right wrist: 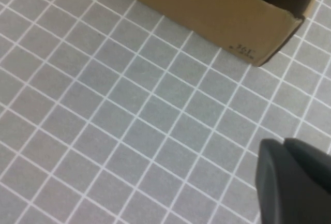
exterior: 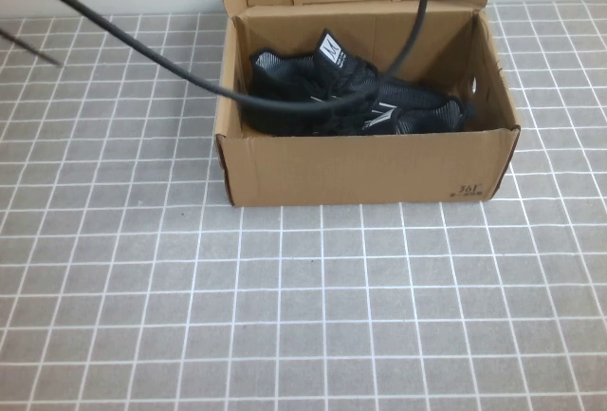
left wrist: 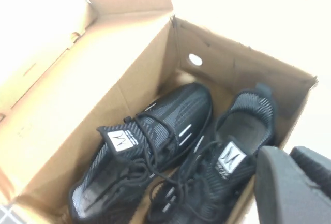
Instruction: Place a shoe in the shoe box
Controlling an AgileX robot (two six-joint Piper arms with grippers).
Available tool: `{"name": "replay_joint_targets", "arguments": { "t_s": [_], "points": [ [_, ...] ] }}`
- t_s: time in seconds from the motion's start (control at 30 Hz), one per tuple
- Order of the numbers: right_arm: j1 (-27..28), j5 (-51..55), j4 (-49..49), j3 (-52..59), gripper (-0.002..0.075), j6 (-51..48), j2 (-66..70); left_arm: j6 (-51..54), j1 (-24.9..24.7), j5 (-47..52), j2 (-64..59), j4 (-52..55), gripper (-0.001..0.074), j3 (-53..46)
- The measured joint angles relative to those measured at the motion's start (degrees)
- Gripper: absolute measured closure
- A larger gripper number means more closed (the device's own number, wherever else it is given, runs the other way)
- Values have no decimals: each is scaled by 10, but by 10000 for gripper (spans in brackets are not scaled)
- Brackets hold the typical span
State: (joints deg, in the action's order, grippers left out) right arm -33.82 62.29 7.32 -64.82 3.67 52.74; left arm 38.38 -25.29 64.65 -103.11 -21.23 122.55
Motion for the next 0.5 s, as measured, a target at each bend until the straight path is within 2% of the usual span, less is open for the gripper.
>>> {"name": "replay_joint_targets", "arguments": {
  "t_s": [0.13, 0.23, 0.37, 0.5],
  "points": [
    [0, 4, -10, 0, 742, 0, -25, -77, 0, -2, 50, 25, 734, -6],
    [0, 28, -16, 0, 742, 1, -64, -110, 0, -29, 120, 62, 735, -52],
    [0, 38, -34, 20, 742, 1, -143, -147, 0, -103, 242, 111, 736, -193],
    [0, 43, -61, 57, 742, 1, -228, -157, 0, -228, 379, 126, 736, -405]
  ]
}}
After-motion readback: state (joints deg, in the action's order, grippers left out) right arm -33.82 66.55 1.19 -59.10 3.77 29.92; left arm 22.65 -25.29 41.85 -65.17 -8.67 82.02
